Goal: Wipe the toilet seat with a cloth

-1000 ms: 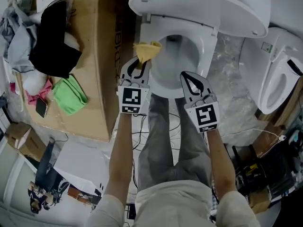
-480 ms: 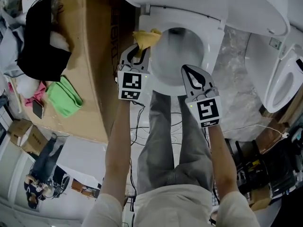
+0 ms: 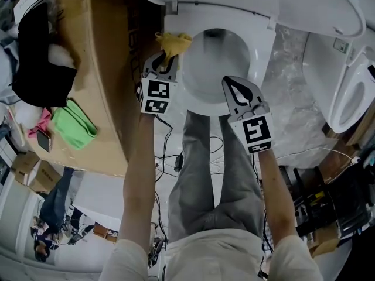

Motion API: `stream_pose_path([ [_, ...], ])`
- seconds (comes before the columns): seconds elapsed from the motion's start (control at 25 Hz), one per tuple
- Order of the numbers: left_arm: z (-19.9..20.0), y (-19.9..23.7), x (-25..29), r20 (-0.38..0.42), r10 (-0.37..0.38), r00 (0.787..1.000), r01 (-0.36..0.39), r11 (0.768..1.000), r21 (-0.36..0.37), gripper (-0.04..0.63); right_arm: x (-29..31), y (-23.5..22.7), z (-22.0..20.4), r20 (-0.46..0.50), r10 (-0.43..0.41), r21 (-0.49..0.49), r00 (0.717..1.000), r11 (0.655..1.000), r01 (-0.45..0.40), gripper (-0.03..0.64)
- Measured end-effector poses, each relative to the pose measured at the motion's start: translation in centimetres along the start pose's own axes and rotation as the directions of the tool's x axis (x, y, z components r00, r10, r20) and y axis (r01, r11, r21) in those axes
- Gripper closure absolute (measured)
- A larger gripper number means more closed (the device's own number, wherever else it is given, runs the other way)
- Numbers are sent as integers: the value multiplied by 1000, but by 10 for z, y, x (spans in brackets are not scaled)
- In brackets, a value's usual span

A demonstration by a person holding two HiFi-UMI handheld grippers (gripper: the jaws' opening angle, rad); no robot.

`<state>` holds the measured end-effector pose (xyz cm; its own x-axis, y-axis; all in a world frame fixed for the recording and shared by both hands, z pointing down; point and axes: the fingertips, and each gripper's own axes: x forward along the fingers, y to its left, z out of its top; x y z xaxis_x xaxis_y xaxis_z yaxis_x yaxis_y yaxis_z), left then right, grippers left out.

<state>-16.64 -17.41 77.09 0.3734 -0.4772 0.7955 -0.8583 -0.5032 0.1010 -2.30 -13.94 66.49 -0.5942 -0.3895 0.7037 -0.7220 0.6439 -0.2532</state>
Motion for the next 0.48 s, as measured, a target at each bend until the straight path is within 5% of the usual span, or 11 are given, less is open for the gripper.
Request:
stream_pose_path([
  [0.48,-19,-4,1,-41,-22,999,24,998,50,512,-3,20,-10,2,-14,16,1000,1000,14,609],
])
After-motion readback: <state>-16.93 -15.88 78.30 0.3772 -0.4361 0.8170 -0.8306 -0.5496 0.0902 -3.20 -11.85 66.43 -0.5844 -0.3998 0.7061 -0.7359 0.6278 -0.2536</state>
